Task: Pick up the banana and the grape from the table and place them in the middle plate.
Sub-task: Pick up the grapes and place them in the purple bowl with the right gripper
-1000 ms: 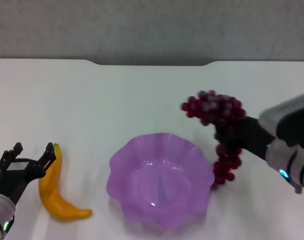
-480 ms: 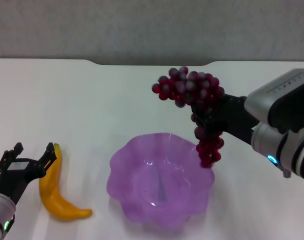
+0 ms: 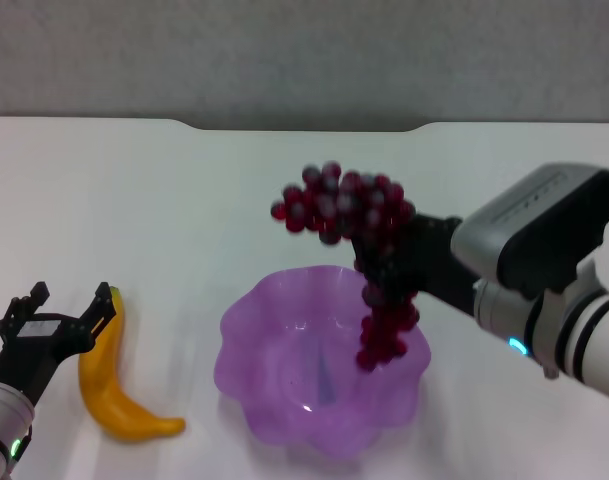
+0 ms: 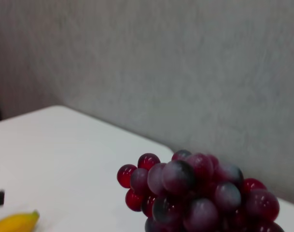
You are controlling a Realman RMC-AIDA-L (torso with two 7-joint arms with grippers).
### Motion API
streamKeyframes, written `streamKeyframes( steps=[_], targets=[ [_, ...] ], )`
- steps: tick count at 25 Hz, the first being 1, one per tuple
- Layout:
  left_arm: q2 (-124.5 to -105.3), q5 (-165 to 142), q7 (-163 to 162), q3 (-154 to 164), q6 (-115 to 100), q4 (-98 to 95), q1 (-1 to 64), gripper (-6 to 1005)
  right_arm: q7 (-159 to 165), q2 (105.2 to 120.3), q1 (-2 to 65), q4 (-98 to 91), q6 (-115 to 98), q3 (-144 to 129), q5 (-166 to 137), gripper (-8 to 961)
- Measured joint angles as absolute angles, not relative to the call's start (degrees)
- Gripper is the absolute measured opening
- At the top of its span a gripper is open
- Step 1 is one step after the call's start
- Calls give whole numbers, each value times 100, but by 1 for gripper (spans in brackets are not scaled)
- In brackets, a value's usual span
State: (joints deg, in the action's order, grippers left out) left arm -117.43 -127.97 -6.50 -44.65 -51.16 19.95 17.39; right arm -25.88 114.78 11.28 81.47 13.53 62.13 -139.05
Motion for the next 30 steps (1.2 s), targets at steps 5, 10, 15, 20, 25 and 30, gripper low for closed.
streamKeyframes(
  steps=[5,10,15,20,25,30],
  targets=[
    [-11746,-12797,-656,-4465,-5120,1992,1741,866,-2562,11492,1190,7667,1257,6031,-13860,413],
    [-11744,-12792,-667,-4465,-5117,1990,1744,866,-2555,11496,1252,7300,1093,5826,-13619,414],
    [-11747,-12781,-658,-4465,-5118,1989,1756,866,-2549,11502,1359,6977,1011,5680,-13583,414],
    [-11749,-12737,-652,-4465,-5103,1970,1762,866,-2546,11511,1488,6562,805,5510,-13403,413],
    [-11745,-12729,-676,-4465,-5111,1974,1762,866,-2544,11514,1824,6152,732,5360,-13032,413],
    [-11747,-12726,-663,-4464,-5110,1983,1761,866,-2542,11524,1956,5917,577,5335,-12995,412]
  ],
)
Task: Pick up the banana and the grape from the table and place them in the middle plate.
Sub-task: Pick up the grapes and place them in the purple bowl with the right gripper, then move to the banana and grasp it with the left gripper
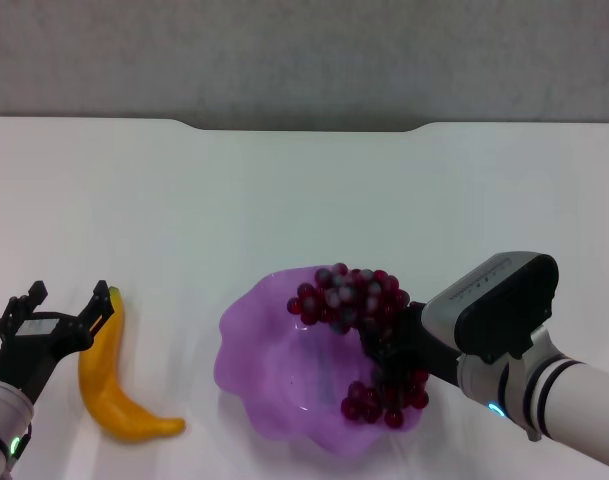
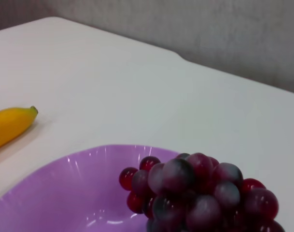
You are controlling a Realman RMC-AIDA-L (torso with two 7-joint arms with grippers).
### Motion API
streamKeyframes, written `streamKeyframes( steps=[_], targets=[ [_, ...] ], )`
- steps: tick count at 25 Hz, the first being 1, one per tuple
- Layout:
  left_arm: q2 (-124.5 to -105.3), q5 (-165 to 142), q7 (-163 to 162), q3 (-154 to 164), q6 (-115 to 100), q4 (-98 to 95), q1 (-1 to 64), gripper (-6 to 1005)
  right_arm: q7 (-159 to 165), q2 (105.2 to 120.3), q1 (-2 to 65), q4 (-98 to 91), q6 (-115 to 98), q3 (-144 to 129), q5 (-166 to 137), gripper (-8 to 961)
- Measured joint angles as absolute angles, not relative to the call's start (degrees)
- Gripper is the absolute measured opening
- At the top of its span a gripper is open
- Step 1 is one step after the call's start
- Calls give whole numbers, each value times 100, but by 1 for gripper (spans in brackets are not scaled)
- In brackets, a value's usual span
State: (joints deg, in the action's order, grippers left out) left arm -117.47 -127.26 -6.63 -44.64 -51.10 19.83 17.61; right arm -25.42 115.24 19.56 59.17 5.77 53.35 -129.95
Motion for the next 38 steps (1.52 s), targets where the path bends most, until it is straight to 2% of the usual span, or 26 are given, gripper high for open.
streamKeyframes(
  steps=[10,16,18,38],
  targets=[
    [-11751,-12726,-671,-4465,-5105,1966,1751,867,-2599,11513,1966,5905,75,5044,-13106,434],
    [-11751,-12726,-678,-4465,-5102,1961,1735,867,-2603,11513,1848,5885,-263,4971,-13234,661],
    [-11751,-12726,-680,-4465,-5099,1956,1729,867,-2604,11509,1738,5880,-496,4959,-13263,883],
    [-11732,-12730,-705,-4441,-5088,1993,1671,867,-2605,11463,1190,6272,-1843,5047,-13762,901]
  ],
)
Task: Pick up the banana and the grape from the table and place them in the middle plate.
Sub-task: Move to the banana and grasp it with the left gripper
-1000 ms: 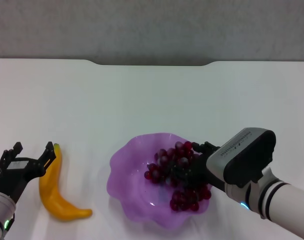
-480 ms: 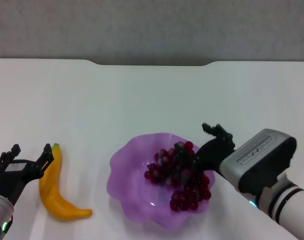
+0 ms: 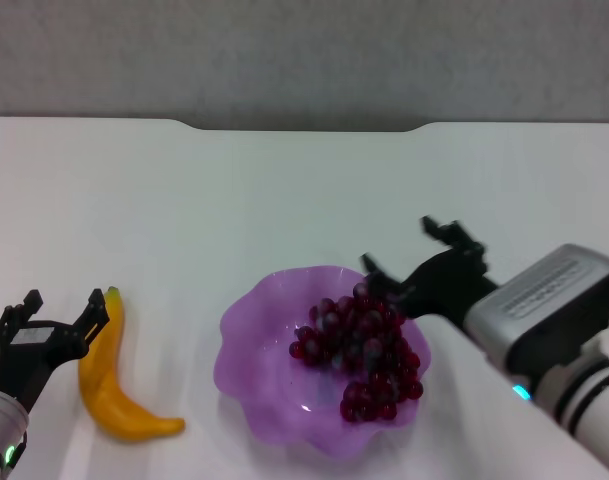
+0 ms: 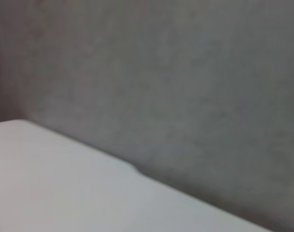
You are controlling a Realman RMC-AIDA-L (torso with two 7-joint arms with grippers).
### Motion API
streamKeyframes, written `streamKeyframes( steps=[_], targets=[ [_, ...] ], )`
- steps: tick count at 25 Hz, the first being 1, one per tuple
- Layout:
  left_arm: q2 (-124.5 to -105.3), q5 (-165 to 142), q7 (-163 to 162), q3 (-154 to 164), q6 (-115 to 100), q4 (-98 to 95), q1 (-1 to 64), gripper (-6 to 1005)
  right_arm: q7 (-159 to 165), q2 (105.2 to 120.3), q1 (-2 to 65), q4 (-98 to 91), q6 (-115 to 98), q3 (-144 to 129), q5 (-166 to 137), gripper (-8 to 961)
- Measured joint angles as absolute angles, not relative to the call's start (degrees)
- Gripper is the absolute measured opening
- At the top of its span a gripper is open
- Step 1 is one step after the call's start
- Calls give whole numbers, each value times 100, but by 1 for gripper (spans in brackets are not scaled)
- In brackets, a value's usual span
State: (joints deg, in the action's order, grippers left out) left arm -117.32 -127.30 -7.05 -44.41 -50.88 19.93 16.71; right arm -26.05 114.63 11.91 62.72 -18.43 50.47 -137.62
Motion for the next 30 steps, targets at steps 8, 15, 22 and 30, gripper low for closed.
streamKeyframes(
  steps=[8,15,22,30],
  targets=[
    [-11733,-12736,-701,-4455,-5088,1975,1670,868,-2605,11473,828,5947,-3068,5588,-14004,899],
    [-11742,-12736,-681,-4440,-5089,1994,1676,868,-2449,11493,865,4591,-4766,5610,-13995,897],
    [-11742,-12735,-711,-4455,-5088,1993,1692,868,-1328,11540,1280,2796,-6115,5178,-13996,895],
    [-11743,-12736,-721,-4429,-5088,1996,1736,868,-1140,11547,1675,2041,-6368,4863,-14018,893]
  ],
)
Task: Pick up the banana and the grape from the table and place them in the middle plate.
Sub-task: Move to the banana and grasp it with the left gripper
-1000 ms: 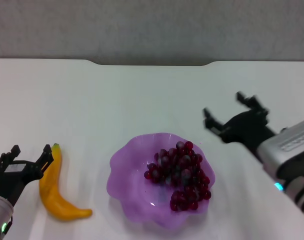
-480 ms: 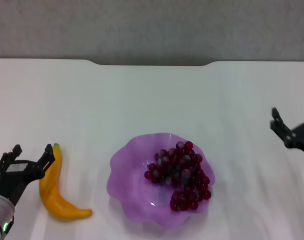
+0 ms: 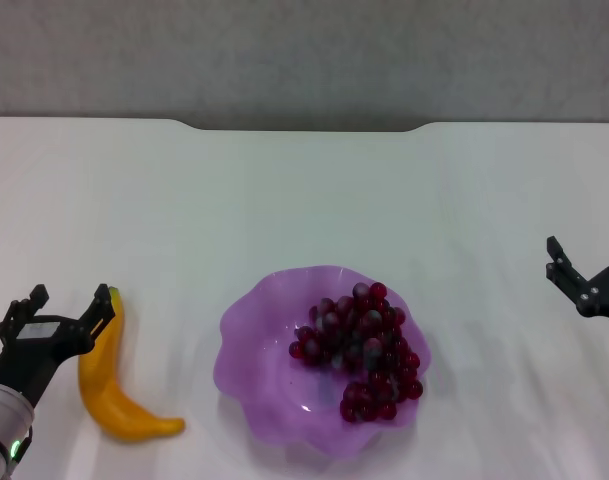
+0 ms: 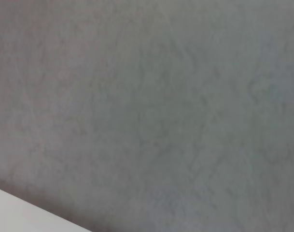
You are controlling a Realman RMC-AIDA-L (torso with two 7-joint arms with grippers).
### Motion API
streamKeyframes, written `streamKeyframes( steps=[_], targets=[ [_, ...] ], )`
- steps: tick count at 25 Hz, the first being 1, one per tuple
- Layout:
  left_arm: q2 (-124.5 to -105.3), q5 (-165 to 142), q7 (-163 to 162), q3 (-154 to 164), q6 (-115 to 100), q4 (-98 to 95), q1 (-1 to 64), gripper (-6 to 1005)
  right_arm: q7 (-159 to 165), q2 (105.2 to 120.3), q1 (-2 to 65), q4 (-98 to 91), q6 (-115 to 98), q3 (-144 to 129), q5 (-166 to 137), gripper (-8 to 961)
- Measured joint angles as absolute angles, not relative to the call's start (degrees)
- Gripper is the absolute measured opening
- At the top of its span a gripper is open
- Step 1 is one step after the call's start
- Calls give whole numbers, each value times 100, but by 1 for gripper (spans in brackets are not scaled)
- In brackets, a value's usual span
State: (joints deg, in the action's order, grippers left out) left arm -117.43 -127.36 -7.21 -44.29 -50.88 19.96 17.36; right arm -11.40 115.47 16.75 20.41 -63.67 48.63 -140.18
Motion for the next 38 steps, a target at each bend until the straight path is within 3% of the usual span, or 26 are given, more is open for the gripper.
streamKeyframes(
  steps=[6,14,15,20,28,38],
  targets=[
    [-11689,-12771,-708,-4414,-4939,2245,1719,868,-828,11551,1671,2012,-6048,4841,-13991,891],
    [-11231,-12797,631,-5225,-3147,4688,1103,869,-830,11544,1654,1998,-5816,4825,-13988,891],
    [-11246,-12796,1052,-5535,-2792,5129,965,869,-826,11542,1659,1998,-5787,4825,-13989,891],
    [-11715,-12581,3050,-7161,-649,6809,250,869,-819,11549,1736,1999,-5508,4817,-14020,891],
    [-11689,-12171,3413,-8250,1686,7366,299,869,-815,11554,1740,2032,-5477,4807,-14020,891],
    [-11677,-14424,2068,-9421,4153,7456,1194,869,-811,11548,1761,2024,-5475,4741,-13996,891]
  ],
)
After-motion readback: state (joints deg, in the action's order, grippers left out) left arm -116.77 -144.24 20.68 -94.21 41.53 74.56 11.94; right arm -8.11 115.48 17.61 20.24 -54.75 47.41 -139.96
